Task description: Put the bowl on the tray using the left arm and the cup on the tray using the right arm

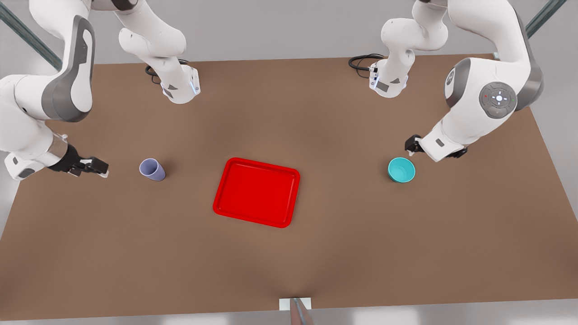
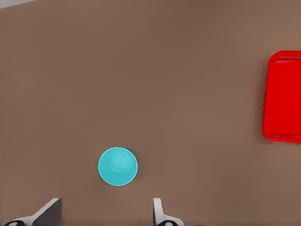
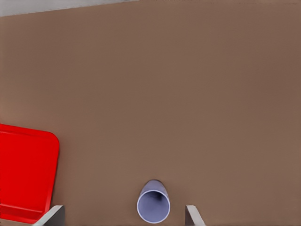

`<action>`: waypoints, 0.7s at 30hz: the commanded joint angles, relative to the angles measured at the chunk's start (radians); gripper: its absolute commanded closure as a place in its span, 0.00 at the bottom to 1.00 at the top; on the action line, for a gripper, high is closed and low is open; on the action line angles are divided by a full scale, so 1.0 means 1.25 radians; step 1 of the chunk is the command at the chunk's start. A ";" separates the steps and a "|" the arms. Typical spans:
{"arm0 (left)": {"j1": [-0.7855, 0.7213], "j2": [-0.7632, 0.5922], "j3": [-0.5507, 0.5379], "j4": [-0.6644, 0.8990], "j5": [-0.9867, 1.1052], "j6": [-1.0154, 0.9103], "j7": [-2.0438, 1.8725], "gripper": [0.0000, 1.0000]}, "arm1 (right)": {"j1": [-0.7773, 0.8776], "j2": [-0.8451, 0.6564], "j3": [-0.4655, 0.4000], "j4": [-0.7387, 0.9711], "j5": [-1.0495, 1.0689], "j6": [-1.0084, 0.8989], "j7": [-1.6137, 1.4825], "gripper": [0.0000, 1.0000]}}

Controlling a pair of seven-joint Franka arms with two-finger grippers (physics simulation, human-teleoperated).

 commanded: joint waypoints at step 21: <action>0.071 0.168 0.221 -0.611 -0.426 0.558 0.582 0.00 | 0.002 0.015 0.004 0.019 0.003 -0.015 -0.001 0.00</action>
